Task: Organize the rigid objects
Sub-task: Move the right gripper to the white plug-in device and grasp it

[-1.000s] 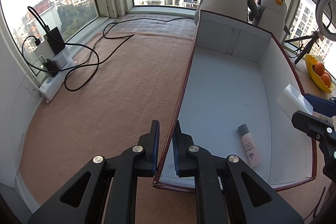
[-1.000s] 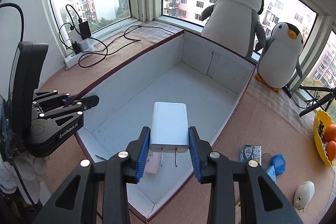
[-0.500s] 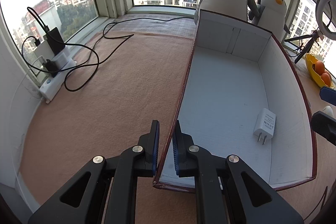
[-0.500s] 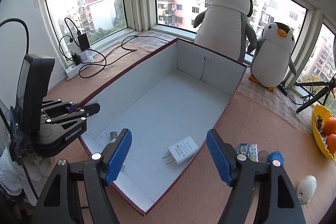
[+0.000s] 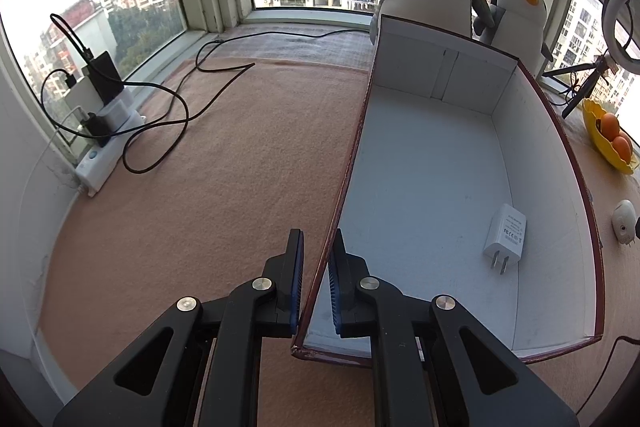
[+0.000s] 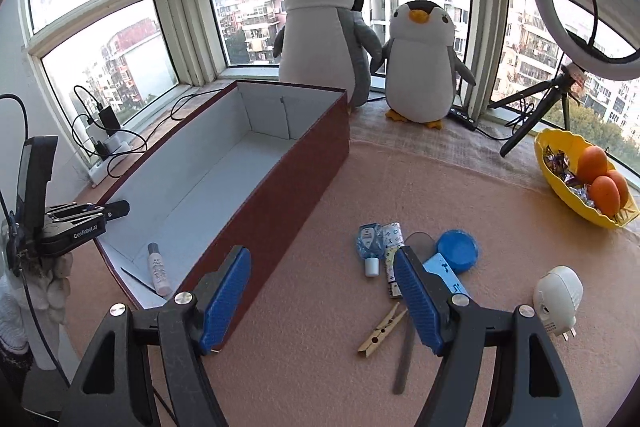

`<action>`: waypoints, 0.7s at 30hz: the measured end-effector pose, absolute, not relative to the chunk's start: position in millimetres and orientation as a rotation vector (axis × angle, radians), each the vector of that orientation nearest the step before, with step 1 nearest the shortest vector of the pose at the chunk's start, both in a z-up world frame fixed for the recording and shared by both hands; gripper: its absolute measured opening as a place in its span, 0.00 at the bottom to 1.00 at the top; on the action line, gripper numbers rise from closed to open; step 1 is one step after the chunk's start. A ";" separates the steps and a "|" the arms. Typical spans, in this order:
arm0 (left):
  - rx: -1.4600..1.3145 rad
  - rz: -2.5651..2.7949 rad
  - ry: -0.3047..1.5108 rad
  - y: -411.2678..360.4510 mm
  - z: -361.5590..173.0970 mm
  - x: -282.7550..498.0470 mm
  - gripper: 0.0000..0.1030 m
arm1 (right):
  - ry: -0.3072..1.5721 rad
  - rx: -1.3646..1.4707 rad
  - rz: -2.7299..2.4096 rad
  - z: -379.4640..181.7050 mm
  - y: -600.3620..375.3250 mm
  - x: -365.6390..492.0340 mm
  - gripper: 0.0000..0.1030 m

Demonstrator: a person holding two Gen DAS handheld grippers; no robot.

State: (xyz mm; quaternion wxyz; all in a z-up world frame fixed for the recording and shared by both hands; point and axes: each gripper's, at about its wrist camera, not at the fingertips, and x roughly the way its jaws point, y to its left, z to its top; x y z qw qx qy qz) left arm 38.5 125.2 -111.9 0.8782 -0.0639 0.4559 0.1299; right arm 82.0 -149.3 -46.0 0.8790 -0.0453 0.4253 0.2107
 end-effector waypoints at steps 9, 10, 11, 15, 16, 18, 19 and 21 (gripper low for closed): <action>-0.140 0.269 0.962 126.6 -112.3 39.1 0.11 | 0.933 -0.054 0.147 -62.4 -262.1 91.9 0.68; -0.139 0.269 0.964 126.4 -112.3 39.0 0.11 | 0.939 -0.053 0.114 -64.6 -275.2 94.8 0.68; -0.138 0.268 0.966 126.2 -112.2 39.2 0.12 | 0.944 -0.055 0.086 -66.9 -287.4 97.8 0.68; -0.132 0.264 0.969 123.9 -112.3 39.6 0.18 | 0.976 -0.098 0.015 -77.4 -328.2 112.3 0.68; -0.132 0.263 0.970 123.5 -112.3 39.6 0.18 | 0.987 -0.111 0.016 -79.7 -334.5 115.9 0.68; -0.129 0.265 0.972 122.2 -112.2 40.0 0.18 | 1.011 -0.147 0.028 -83.7 -340.6 120.9 0.69; -0.128 0.266 0.973 122.0 -112.3 40.4 0.18 | 1.018 -0.164 0.042 -85.3 -340.8 123.0 0.69; -0.124 0.271 0.973 121.0 -112.0 40.4 0.18 | 1.030 -0.187 0.068 -88.5 -340.6 128.5 0.71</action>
